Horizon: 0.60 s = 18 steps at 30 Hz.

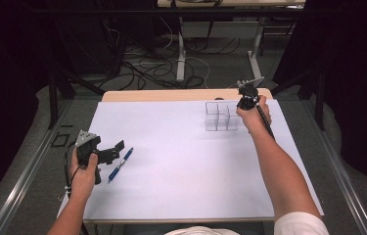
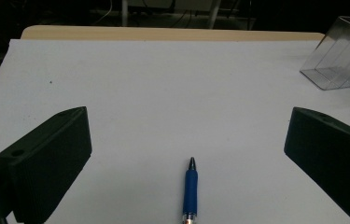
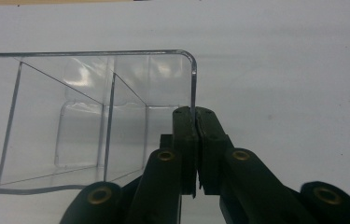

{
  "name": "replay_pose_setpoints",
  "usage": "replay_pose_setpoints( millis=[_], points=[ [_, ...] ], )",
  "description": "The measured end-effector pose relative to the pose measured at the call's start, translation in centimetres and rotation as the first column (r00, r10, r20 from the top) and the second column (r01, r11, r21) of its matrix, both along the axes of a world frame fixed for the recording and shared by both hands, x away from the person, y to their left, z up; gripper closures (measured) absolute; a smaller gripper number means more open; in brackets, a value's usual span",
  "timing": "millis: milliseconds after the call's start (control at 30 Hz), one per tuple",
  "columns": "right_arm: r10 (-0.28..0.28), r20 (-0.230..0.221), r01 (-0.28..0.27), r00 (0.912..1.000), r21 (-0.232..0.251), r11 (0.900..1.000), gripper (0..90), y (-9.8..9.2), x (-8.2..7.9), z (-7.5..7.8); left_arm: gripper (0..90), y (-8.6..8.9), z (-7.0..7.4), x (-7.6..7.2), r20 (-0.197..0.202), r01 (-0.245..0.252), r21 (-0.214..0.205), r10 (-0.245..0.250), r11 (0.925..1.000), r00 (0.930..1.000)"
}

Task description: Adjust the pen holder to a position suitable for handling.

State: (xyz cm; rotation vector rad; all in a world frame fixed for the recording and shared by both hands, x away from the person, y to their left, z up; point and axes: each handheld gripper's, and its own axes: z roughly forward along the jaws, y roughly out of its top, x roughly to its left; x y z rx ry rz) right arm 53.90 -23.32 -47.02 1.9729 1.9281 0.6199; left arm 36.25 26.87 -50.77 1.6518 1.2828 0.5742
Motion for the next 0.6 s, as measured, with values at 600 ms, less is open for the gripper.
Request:
replay_pose_setpoints(
  millis=[600],
  points=[
    [-0.025,-0.017,0.026,0.9996,0.059,0.998,87.4,-0.44,0.0,0.12,0.6,0.03,-0.01,0.03,-0.004,-0.001,-0.002,0.001,1.0,1.0]
  ],
)
